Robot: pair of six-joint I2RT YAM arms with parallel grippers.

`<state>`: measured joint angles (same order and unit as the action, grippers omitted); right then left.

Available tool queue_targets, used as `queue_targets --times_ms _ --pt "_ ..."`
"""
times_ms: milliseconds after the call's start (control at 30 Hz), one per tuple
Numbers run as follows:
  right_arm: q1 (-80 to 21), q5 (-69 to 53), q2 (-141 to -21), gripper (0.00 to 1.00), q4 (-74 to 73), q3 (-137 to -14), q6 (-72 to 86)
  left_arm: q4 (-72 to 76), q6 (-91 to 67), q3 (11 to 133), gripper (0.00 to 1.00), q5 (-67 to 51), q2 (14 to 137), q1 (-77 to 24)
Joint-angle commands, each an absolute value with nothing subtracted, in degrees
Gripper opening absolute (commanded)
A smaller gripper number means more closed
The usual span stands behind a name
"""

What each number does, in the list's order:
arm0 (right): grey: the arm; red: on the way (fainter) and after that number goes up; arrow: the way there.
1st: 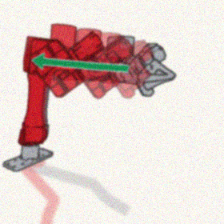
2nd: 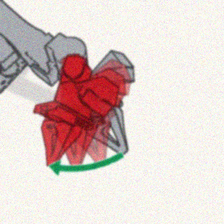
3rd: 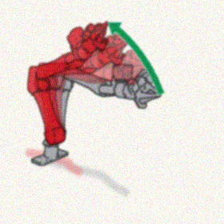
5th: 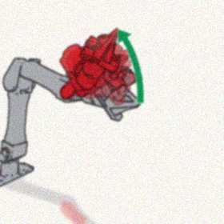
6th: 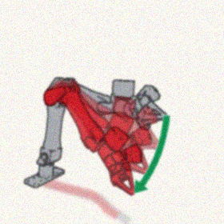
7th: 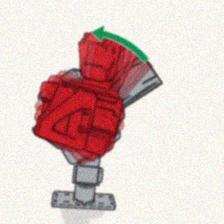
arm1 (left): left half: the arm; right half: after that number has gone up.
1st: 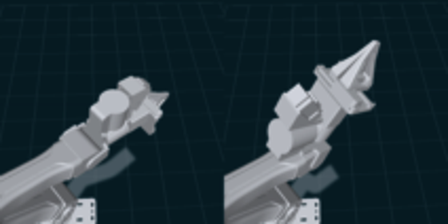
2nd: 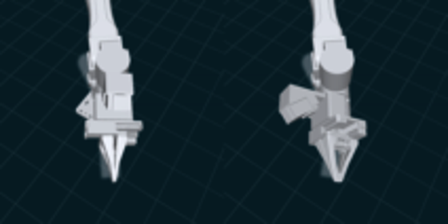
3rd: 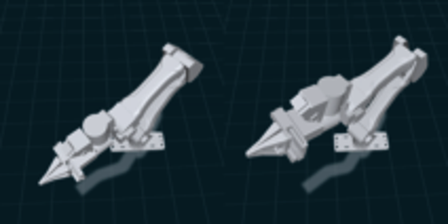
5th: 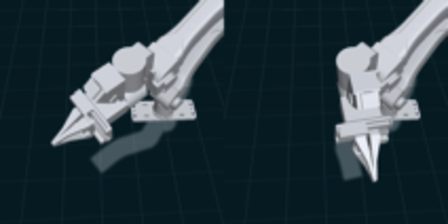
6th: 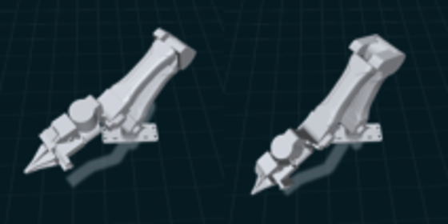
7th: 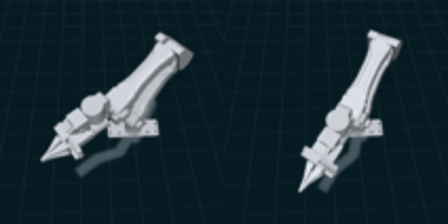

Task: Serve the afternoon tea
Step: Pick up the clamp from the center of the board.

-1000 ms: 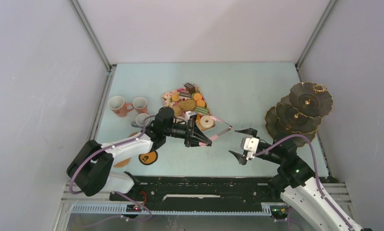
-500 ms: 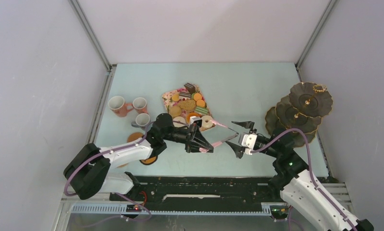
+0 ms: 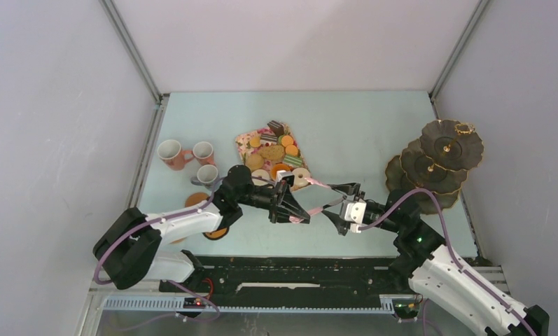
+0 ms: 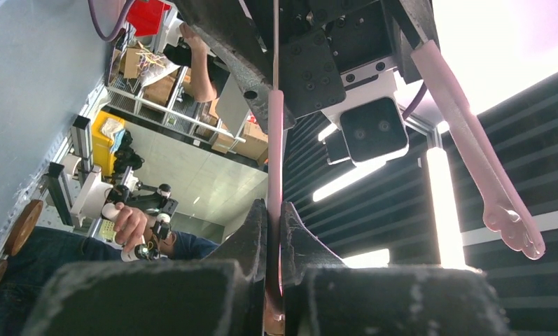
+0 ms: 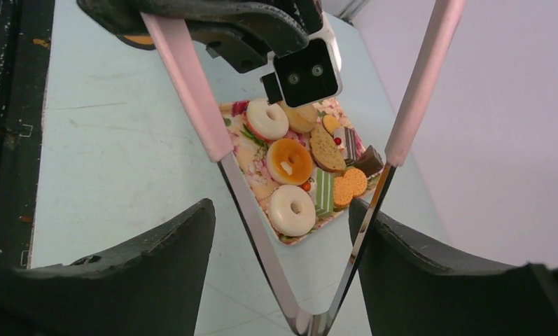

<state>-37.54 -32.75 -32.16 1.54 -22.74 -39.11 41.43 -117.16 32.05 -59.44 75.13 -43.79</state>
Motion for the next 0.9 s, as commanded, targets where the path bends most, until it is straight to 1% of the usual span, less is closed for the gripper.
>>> queue_targets --times_ms 0,133,267,333,400,600,633,667,767,867 --pt "-40.1 -28.3 -33.4 0.7 5.4 -24.3 -40.3 43.7 -117.9 34.4 0.0 -59.9 75.3 -44.2" --pt "-40.8 -27.0 -34.1 0.61 5.7 -24.3 -40.1 43.7 -117.9 34.3 0.0 -60.1 75.3 -44.3" --pt "-40.8 -26.4 -33.6 0.53 4.4 -24.3 -38.2 44.4 -118.3 34.5 0.1 -60.2 75.4 -44.2" --pt "-40.8 -26.9 -33.1 0.51 3.4 -24.3 -37.5 44.6 -118.3 34.9 0.17 -60.2 75.6 -44.2" --pt "-40.9 -27.3 -32.5 0.48 2.5 -24.3 -36.5 45.1 -118.5 35.1 0.27 -60.0 76.0 -44.0" --pt "-41.4 -26.1 -31.0 0.42 -1.2 -24.3 -34.2 49.7 -120.0 33.7 0.53 -57.0 75.1 -40.9" --pt "-41.6 -25.8 -30.8 0.41 -1.9 -24.3 -34.0 49.0 -119.4 33.6 0.61 -56.5 74.4 -40.1" --pt "-41.7 -25.3 -30.8 0.4 -2.3 -24.3 -33.8 46.6 -117.7 33.9 0.67 -56.5 73.6 -39.3" --pt "-42.3 -23.1 -30.9 0.37 -2.9 -24.3 -32.0 31.8 -107.8 36.0 0.73 -56.2 70.2 -37.0" --pt "-42.5 -20.8 -31.7 0.36 -3.5 -24.1 -30.0 0.2 -86.7 42.4 0.77 -54.4 66.7 -33.3"
